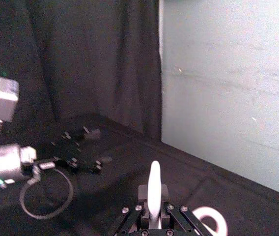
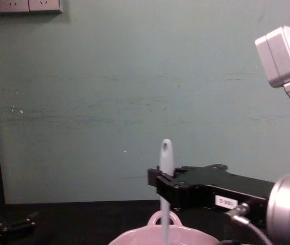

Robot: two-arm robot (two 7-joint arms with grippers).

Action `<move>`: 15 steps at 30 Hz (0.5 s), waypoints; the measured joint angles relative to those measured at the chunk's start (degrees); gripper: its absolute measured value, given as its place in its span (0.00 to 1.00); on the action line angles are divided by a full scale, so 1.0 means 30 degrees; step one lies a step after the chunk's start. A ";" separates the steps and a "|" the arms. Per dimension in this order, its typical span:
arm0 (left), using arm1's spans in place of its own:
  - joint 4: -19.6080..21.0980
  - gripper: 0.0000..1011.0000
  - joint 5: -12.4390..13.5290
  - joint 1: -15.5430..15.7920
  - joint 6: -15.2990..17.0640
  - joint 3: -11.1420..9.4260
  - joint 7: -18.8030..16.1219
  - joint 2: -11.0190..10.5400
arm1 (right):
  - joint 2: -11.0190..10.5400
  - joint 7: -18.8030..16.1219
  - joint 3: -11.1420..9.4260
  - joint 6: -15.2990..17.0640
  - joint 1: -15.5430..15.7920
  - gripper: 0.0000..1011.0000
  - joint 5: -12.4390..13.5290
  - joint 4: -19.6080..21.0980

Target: Use the one hand to pick up the spoon and stir the clear water in the bowl.

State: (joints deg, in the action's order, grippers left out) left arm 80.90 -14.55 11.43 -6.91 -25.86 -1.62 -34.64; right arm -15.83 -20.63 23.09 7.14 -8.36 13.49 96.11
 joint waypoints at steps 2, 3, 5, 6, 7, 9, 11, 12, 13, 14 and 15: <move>0.0000 1.00 0.0001 -0.0001 0.0000 0.0000 0.0000 0.0000 | 0.0241 -0.0029 0.0265 -0.0395 -0.0007 0.12 0.0132 -0.0193; -0.0001 1.00 0.0001 -0.0001 0.0000 0.0000 0.0000 -0.0001 | 0.0350 -0.0044 0.0361 -0.0470 -0.0048 0.12 0.0186 -0.0332; 0.0000 1.00 0.0001 0.0000 0.0000 0.0000 0.0000 0.0000 | 0.0641 -0.0079 0.0576 -0.0631 -0.0261 0.12 0.0353 -0.0758; 0.0000 1.00 0.0002 0.0000 0.0001 0.0000 0.0000 0.0000 | 0.0783 -0.0088 0.0661 -0.0701 -0.0372 0.12 0.0419 -0.0972; 0.0001 1.00 0.0000 0.0000 0.0000 0.0000 -0.0001 -0.0001 | 0.1002 -0.0086 0.0759 -0.0804 -0.0572 0.12 0.0507 -0.1356; 0.0001 1.00 0.0001 0.0000 0.0000 0.0000 0.0000 0.0000 | 0.1259 -0.0060 0.0860 -0.0994 -0.0813 0.12 0.0540 -0.1786; 0.0000 1.00 0.0000 -0.0001 0.0000 -0.0001 0.0000 -0.0001 | 0.1584 0.0183 0.0959 -0.1346 -0.1112 0.12 0.0480 -0.2352; 0.0000 1.00 0.0000 0.0000 0.0000 0.0001 0.0001 0.0000 | 0.1584 0.0183 0.0959 -0.1346 -0.1112 0.12 0.0480 -0.2352; 0.0000 1.00 0.0001 0.0000 0.0000 0.0001 0.0000 0.0000 | 0.1804 0.0422 0.0997 -0.1609 -0.1334 0.12 0.0330 -0.2788; 0.0001 1.00 0.0001 0.0001 0.0000 0.0000 0.0000 0.0000 | 0.2010 0.0712 0.1009 -0.1905 -0.1520 0.12 0.0110 -0.3159; 0.0000 1.00 0.0000 0.0000 0.0000 -0.0001 0.0000 0.0000 | 0.2104 0.0864 0.1006 -0.2037 -0.1607 0.12 -0.0013 -0.3329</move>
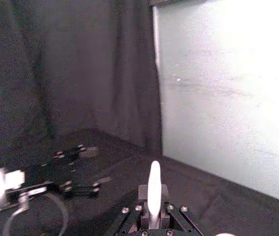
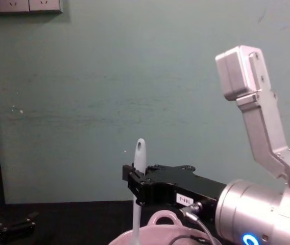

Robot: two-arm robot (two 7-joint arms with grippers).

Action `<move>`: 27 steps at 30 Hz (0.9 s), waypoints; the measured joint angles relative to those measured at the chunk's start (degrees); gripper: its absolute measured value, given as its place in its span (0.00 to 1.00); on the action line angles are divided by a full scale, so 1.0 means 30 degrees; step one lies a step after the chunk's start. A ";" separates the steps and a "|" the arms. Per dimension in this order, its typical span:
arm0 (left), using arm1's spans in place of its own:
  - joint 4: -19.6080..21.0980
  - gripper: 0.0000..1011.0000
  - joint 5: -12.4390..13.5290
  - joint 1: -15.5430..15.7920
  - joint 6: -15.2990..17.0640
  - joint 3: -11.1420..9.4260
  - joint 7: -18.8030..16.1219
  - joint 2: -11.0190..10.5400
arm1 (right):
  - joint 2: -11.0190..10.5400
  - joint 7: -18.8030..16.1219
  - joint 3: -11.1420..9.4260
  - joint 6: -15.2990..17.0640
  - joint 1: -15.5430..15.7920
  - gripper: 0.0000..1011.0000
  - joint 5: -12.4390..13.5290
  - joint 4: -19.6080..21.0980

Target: Use the one hand to pick up the spoon and stir the clear water in the bowl.

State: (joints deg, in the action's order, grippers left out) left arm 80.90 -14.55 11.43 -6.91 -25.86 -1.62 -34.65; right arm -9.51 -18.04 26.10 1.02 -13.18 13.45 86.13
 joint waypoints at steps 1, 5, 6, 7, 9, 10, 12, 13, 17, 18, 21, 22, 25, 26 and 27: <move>0.0000 1.00 0.0001 -0.0001 0.0000 0.0001 -0.0001 0.0000 | 0.0092 0.0166 -0.0014 -0.0117 -0.0080 0.12 -0.0121 -0.0157; 0.0000 1.00 0.0000 -0.0001 0.0001 0.0000 -0.0001 0.0000 | 0.0554 0.1088 -0.0289 -0.0661 -0.0401 0.12 -0.0883 -0.0793; 0.0000 1.00 0.0000 0.0000 0.0000 0.0000 0.0000 0.0000 | 0.0606 0.1232 -0.0344 -0.0742 -0.0424 0.12 -0.1021 -0.0843; 0.0000 1.00 0.0002 0.0000 0.0000 0.0000 0.0000 0.0000 | 0.0657 0.1369 -0.0417 -0.0801 -0.0442 0.12 -0.1146 -0.0883; -0.0001 1.00 0.0000 0.0000 -0.0001 0.0000 0.0001 0.0000 | 0.0728 0.1670 -0.0577 -0.0908 -0.0451 0.12 -0.1411 -0.0932; 0.0001 1.00 0.0000 0.0001 0.0000 0.0000 0.0000 0.0000 | 0.0765 0.1923 -0.0723 -0.0986 -0.0450 0.12 -0.1657 -0.0941; 0.0000 1.00 0.0001 0.0001 0.0000 0.0001 -0.0001 0.0000 | 0.0778 0.2141 -0.0904 -0.1022 -0.0421 0.12 -0.1871 -0.0931; 0.0000 1.00 0.0001 -0.0001 0.0000 0.0000 0.0000 0.0000 | 0.0757 0.2296 -0.1049 -0.1018 -0.0368 0.12 -0.2042 -0.0860; 0.0000 1.00 0.0001 0.0001 0.0000 0.0001 0.0000 0.0000 | 0.0542 0.2454 -0.1463 -0.0723 -0.0116 0.12 -0.2348 -0.0449; 0.0000 1.00 0.0001 0.0000 0.0000 0.0000 -0.0001 0.0000 | 0.0378 0.2414 -0.1634 -0.0455 0.0029 0.12 -0.2380 -0.0208; 0.0000 1.00 0.0001 0.0000 0.0000 0.0001 -0.0001 0.0000 | 0.0084 0.2086 -0.1865 -0.0045 0.0265 0.12 -0.2333 0.0230; 0.0000 1.00 0.0001 0.0000 0.0000 0.0000 0.0000 0.0000 | -0.0024 0.1940 -0.1929 0.0083 0.0352 0.12 -0.2293 0.0381; 0.0000 1.00 0.0001 0.0000 0.0000 0.0001 0.0000 0.0000 | -0.0526 0.1106 -0.2162 0.0672 0.0801 0.12 -0.1838 0.1178; 0.0000 1.00 0.0000 0.0000 0.0000 0.0001 0.0000 0.0000 | -0.0615 0.0926 -0.2183 0.0780 0.0898 0.12 -0.1713 0.1345; 0.0000 1.00 0.0000 0.0000 0.0000 0.0001 0.0000 0.0000 | -0.0711 0.0753 -0.2195 0.0884 0.1004 0.12 -0.1580 0.1524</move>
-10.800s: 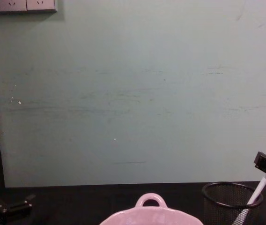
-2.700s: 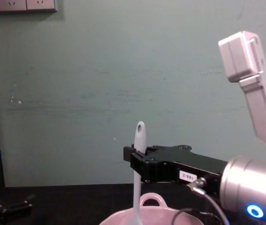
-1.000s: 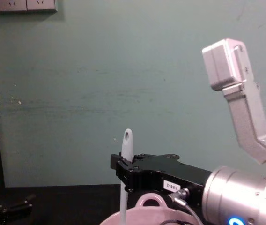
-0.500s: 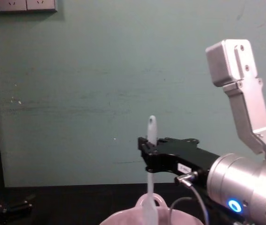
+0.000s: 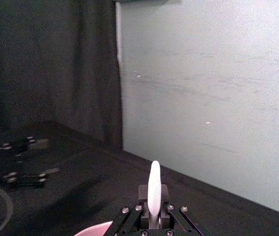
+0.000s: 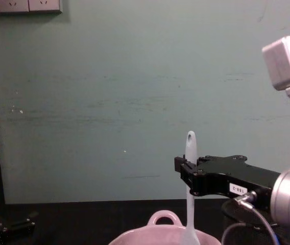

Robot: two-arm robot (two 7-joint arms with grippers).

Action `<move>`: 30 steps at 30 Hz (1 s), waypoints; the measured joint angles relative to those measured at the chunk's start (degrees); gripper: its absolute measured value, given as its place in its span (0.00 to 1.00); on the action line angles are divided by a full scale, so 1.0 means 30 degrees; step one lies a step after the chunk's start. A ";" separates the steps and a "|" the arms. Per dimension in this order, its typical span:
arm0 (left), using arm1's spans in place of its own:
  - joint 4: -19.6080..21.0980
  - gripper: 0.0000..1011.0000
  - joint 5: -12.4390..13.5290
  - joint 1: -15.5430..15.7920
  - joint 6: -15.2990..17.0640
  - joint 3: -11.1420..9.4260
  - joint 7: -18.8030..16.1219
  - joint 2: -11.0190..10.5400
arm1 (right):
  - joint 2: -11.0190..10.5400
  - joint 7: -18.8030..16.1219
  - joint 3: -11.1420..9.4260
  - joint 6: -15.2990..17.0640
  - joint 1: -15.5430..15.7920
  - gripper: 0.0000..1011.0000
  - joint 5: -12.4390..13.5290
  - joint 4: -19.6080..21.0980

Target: Use the one hand to pick up the spoon and stir the clear water in the bowl.

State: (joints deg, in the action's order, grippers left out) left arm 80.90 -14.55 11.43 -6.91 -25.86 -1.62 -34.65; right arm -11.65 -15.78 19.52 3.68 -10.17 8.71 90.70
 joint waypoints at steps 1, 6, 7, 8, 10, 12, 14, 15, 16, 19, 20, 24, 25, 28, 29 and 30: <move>0.0001 1.00 0.0000 0.0000 0.0000 0.0000 0.0000 0.0000 | -0.0085 -0.0151 -0.0005 0.0091 0.0102 0.12 0.0127 0.0165; 0.0000 1.00 0.0001 0.0000 0.0000 0.0000 -0.0001 0.0000 | -0.0471 -0.0900 0.0271 0.0640 0.0764 0.12 0.0898 0.1141; 0.0000 1.00 0.0001 -0.0001 0.0000 0.0000 0.0000 0.0000 | -0.0522 -0.1064 0.0438 0.0766 0.0899 0.12 0.1094 0.1343; 0.0000 1.00 0.0001 0.0000 0.0000 0.0000 0.0000 0.0000 | -0.0522 -0.1064 0.0438 0.0766 0.0899 0.12 0.1094 0.1343; 0.0000 1.00 0.0001 0.0000 0.0000 0.0000 -0.0001 0.0000 | -0.0542 -0.1268 0.0825 0.0928 0.1032 0.12 0.1390 0.1553; 0.0000 1.00 0.0001 0.0001 0.0000 0.0000 -0.0001 0.0001 | -0.0540 -0.1312 0.0924 0.0948 0.1040 0.12 0.1457 0.1568; 0.0000 1.00 0.0000 0.0000 0.0000 0.0001 0.0000 0.0000 | -0.0497 -0.1347 0.1201 0.1005 0.1024 0.12 0.1585 0.1587; 0.0000 1.00 0.0001 0.0001 0.0000 -0.0001 0.0000 0.0001 | -0.0441 -0.1334 0.1391 0.1006 0.0958 0.12 0.1612 0.1565; 0.0000 1.00 0.0000 0.0001 0.0000 0.0000 0.0000 0.0000 | -0.0402 -0.1324 0.1481 0.0997 0.0918 0.12 0.1609 0.1518; 0.0000 1.00 0.0001 -0.0001 0.0000 0.0000 0.0000 0.0000 | -0.0165 -0.1077 0.1781 0.0872 0.0676 0.12 0.1490 0.1178; 0.0000 1.00 0.0001 -0.0001 -0.0001 0.0001 0.0000 0.0000 | -0.0095 -0.0948 0.1829 0.0875 0.0605 0.12 0.1429 0.1096; 0.0000 1.00 0.0001 0.0000 0.0000 -0.0001 0.0000 0.0000 | 0.0392 -0.0112 0.1971 0.0995 0.0258 0.12 0.0960 0.0621; 0.0000 1.00 0.0001 0.0001 -0.0001 0.0001 -0.0001 0.0000 | 0.0600 0.0249 0.1983 0.1063 0.0106 0.12 0.0732 0.0394; 0.0001 1.00 0.0000 0.0000 0.0000 0.0000 0.0000 0.0001 | 0.1036 0.0921 0.1941 0.1137 -0.0174 0.12 0.0224 -0.0023; 0.0000 1.00 0.0000 0.0000 0.0000 0.0000 0.0000 0.0000 | 0.1133 0.1085 0.1915 0.1137 -0.0247 0.12 0.0081 -0.0154; 0.0000 1.00 0.0001 0.0000 0.0000 -0.0001 0.0000 0.0000 | 0.1218 0.1214 0.1884 0.1132 -0.0299 0.12 -0.0031 -0.0270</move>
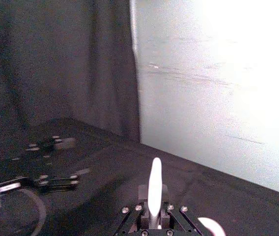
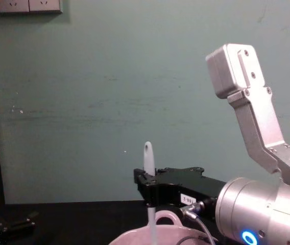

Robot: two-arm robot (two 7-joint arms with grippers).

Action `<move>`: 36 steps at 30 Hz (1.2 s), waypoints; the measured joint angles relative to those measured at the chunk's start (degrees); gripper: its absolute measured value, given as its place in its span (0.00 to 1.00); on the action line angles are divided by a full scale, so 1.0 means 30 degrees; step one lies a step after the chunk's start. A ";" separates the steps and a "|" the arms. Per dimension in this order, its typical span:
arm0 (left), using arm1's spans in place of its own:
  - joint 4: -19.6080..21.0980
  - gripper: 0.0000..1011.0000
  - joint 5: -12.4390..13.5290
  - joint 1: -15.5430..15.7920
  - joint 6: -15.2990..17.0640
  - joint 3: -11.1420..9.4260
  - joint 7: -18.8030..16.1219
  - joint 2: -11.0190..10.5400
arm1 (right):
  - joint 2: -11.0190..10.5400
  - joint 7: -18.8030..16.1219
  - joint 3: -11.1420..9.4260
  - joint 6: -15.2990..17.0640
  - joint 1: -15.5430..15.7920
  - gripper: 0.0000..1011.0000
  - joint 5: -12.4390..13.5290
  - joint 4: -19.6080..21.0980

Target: Use the one hand to pick up the spoon and stir the clear water in the bowl.

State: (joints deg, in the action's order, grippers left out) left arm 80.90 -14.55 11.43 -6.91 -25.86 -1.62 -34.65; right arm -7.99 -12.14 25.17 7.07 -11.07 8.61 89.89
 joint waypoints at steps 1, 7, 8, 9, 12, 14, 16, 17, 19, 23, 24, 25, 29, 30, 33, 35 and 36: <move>0.0000 1.00 0.0000 0.0000 -0.0001 0.0001 0.0000 0.0000 | 0.0193 0.0329 -0.0103 -0.0043 -0.0155 0.12 -0.0274 -0.0275; 0.0001 1.00 -0.0001 0.0001 0.0000 0.0000 -0.0001 0.0001 | 0.0576 0.1102 -0.0564 -0.0249 -0.0529 0.12 -0.0963 -0.1055; 0.0000 1.00 0.0000 0.0000 -0.0001 0.0001 0.0000 0.0000 | 0.0606 0.1274 -0.0742 -0.0296 -0.0572 0.12 -0.1111 -0.1162; 0.0000 1.00 0.0000 0.0000 0.0000 0.0000 0.0000 0.0000 | 0.0607 0.1323 -0.0836 -0.0309 -0.0577 0.12 -0.1174 -0.1196; 0.0001 1.00 0.0000 -0.0001 0.0000 0.0001 0.0000 0.0000 | 0.0528 0.1430 -0.1200 -0.0354 -0.0510 0.12 -0.1338 -0.1158; 0.0000 1.00 -0.0001 0.0000 0.0000 0.0001 0.0000 0.0000 | 0.0392 0.1413 -0.1482 -0.0352 -0.0311 0.12 -0.1363 -0.0897; 0.0001 1.00 0.0000 0.0000 -0.0001 0.0000 0.0000 0.0000 | 0.0313 0.1392 -0.1634 -0.0337 -0.0145 0.12 -0.1362 -0.0688; 0.0000 1.00 0.0000 0.0000 0.0000 0.0001 0.0000 0.0000 | 0.0215 0.1296 -0.1809 -0.0319 0.0075 0.12 -0.1338 -0.0366; 0.0000 1.00 -0.0001 0.0000 0.0000 0.0001 0.0000 0.0000 | 0.0101 0.1122 -0.1984 -0.0297 0.0407 0.12 -0.1278 0.0057; 0.0001 1.00 0.0001 0.0001 0.0000 0.0001 0.0000 0.0001 | -0.0217 0.0601 -0.2293 -0.0310 0.1315 0.12 -0.1026 0.1282; 0.0000 1.00 0.0000 0.0000 0.0000 0.0001 0.0000 0.0000 | -0.0269 0.0536 -0.2335 -0.0310 0.1462 0.12 -0.0987 0.1458; 0.0000 1.00 0.0000 0.0000 0.0000 0.0001 0.0000 0.0000 | -0.0325 0.0450 -0.2371 -0.0308 0.1613 0.12 -0.0934 0.1684; 0.0000 1.00 0.0000 0.0000 0.0000 0.0001 0.0000 0.0000 | -0.0658 0.0128 -0.2577 -0.0285 0.2321 0.12 -0.0693 0.2698; 0.0000 1.00 -0.0001 0.0000 0.0000 0.0000 0.0000 0.0000 | -0.0790 0.0061 -0.2650 -0.0246 0.2543 0.12 -0.0614 0.3020; 0.0000 1.00 0.0000 0.0000 -0.0001 0.0001 0.0000 0.0000 | -0.1068 -0.0092 -0.2802 -0.0176 0.3000 0.12 -0.0484 0.3658; 0.0000 1.00 0.0000 0.0001 0.0000 0.0000 0.0000 0.0000 | -0.1209 -0.0179 -0.2863 -0.0163 0.3212 0.12 -0.0422 0.3947; 0.0000 1.00 0.0000 0.0001 0.0000 0.0000 0.0000 0.0000 | -0.1265 -0.0200 -0.2886 -0.0158 0.3299 0.12 -0.0404 0.4049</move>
State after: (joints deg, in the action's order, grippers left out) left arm 80.90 -14.55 11.43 -6.91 -25.86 -1.62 -34.65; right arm -11.79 -12.74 16.51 6.60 -1.17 7.40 102.04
